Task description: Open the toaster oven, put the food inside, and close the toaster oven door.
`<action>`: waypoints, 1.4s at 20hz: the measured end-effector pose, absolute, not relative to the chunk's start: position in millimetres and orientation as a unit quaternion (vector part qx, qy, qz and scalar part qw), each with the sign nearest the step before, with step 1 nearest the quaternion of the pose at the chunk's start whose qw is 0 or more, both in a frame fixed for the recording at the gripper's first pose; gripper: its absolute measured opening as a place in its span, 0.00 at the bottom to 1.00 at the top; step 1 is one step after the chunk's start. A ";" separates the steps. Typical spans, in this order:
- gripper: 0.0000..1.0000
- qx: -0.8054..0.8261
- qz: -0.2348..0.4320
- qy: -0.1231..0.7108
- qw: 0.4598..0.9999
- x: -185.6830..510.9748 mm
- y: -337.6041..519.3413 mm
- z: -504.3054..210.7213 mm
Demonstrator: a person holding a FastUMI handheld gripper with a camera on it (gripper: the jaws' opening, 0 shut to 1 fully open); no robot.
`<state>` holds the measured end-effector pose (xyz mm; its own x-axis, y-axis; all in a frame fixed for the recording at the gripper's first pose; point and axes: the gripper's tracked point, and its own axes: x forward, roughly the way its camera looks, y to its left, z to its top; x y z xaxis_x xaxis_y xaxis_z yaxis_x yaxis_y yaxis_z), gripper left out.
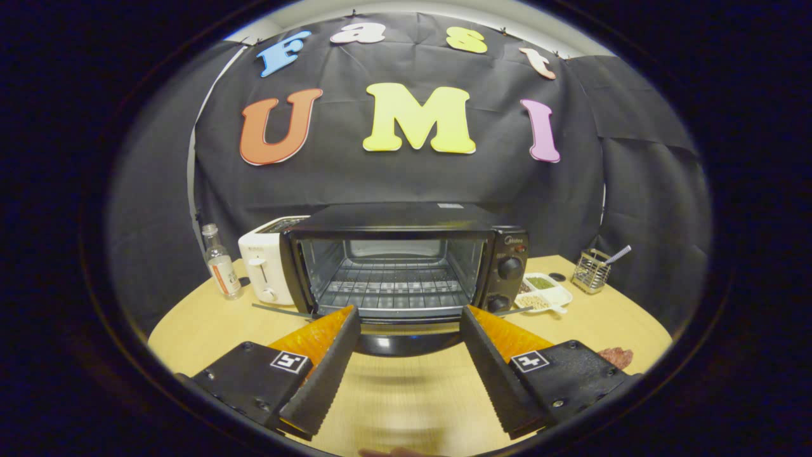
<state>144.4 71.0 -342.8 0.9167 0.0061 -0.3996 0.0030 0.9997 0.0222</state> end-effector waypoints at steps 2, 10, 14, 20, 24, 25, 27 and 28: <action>1.00 0.004 0.006 0.211 0.977 135.8 68.9 -352.5; 1.00 0.006 0.006 0.290 0.957 94.7 64.2 -424.6; 1.00 0.019 0.011 0.331 0.944 85.6 73.5 -450.9; 1.00 -0.008 0.016 0.337 0.941 85.2 72.8 -442.6; 1.00 0.010 0.032 0.340 0.940 79.5 66.0 -420.1; 1.00 0.008 0.038 0.338 0.940 76.9 62.3 -411.7; 1.00 -0.001 0.046 0.328 0.944 70.9 48.5 -392.6; 1.00 -0.005 0.050 0.323 0.945 68.4 40.2 -382.7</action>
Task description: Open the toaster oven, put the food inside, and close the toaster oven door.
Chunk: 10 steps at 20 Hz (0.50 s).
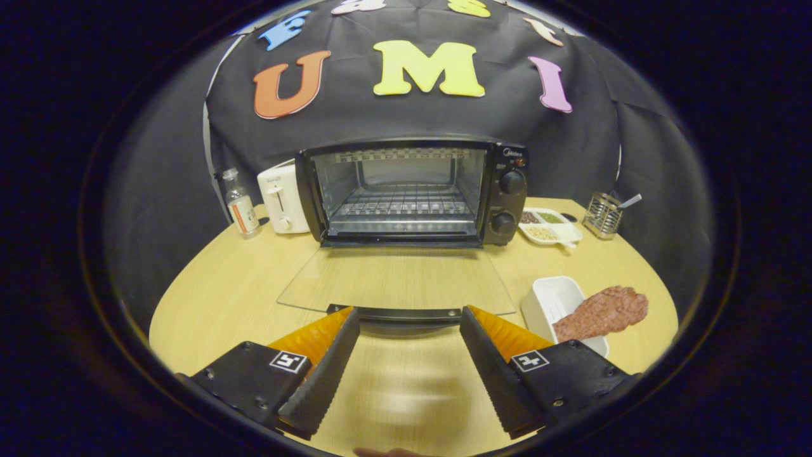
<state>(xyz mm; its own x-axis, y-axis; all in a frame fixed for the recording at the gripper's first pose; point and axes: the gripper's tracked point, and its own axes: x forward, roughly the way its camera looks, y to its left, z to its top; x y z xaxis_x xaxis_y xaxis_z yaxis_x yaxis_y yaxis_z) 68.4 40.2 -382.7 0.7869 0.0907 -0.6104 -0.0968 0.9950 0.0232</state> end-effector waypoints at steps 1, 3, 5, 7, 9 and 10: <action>1.00 -0.007 0.051 0.320 0.946 65.3 31.8 -374.9; 1.00 -0.014 0.053 0.317 0.947 58.7 10.7 -360.2; 1.00 -0.023 0.050 0.311 0.949 54.8 -14.2 -346.2; 1.00 -0.016 0.053 0.321 0.946 47.8 -35.4 -336.2; 1.00 -0.015 0.055 0.319 0.946 46.3 -59.6 -319.4; 1.00 -0.017 0.056 0.316 0.947 46.3 -71.7 -309.8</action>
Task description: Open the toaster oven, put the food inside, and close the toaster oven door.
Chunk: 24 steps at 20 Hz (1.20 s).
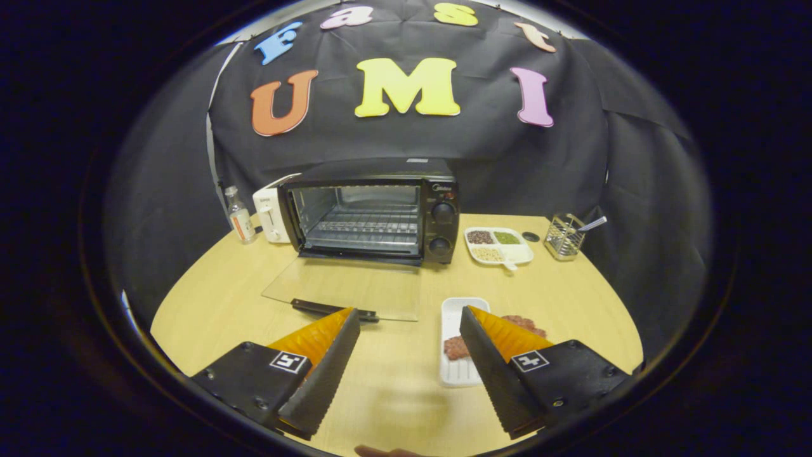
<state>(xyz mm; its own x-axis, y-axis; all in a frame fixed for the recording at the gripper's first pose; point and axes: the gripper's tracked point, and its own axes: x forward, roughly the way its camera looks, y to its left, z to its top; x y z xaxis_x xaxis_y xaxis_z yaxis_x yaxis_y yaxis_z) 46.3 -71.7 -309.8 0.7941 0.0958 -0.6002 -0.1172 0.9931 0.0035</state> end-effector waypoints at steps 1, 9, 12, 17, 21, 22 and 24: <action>1.00 -0.019 0.058 0.314 0.947 45.8 -83.4 -302.0; 0.99 0.006 0.094 0.384 0.919 55.6 -167.5 -294.1; 0.96 0.018 0.125 0.437 0.891 53.4 -177.4 -325.8; 0.78 0.058 0.140 0.483 0.862 61.8 -189.8 -364.2; 0.56 0.098 0.142 0.509 0.844 62.6 -193.7 -382.6; 0.50 0.109 0.151 0.512 0.838 60.6 -190.7 -383.6; 0.38 0.129 0.163 0.518 0.830 57.8 -185.4 -384.0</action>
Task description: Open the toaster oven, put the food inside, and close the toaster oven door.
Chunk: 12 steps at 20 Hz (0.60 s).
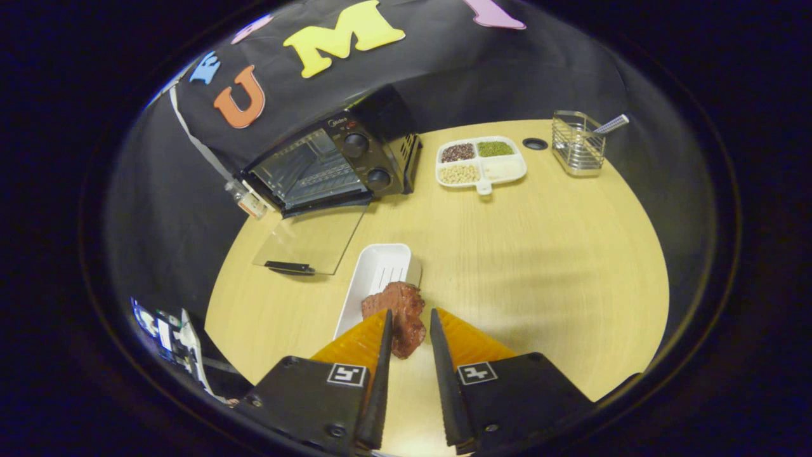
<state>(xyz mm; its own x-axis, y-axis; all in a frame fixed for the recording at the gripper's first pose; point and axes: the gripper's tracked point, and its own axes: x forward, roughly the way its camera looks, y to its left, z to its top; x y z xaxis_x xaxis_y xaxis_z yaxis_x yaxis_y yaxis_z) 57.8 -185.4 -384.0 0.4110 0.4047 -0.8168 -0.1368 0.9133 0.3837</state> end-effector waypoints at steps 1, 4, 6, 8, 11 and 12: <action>0.32 0.132 0.166 0.519 0.828 55.6 -186.9 -383.8; 0.23 0.156 0.181 0.521 0.819 47.8 -178.3 -375.0; 0.14 0.155 0.189 0.512 0.823 42.1 -171.8 -365.4; 0.11 0.139 0.183 0.501 0.834 38.5 -171.2 -355.9; 0.10 0.096 0.171 0.479 0.856 32.5 -171.6 -332.3; 0.10 0.081 0.167 0.471 0.862 31.7 -171.3 -324.4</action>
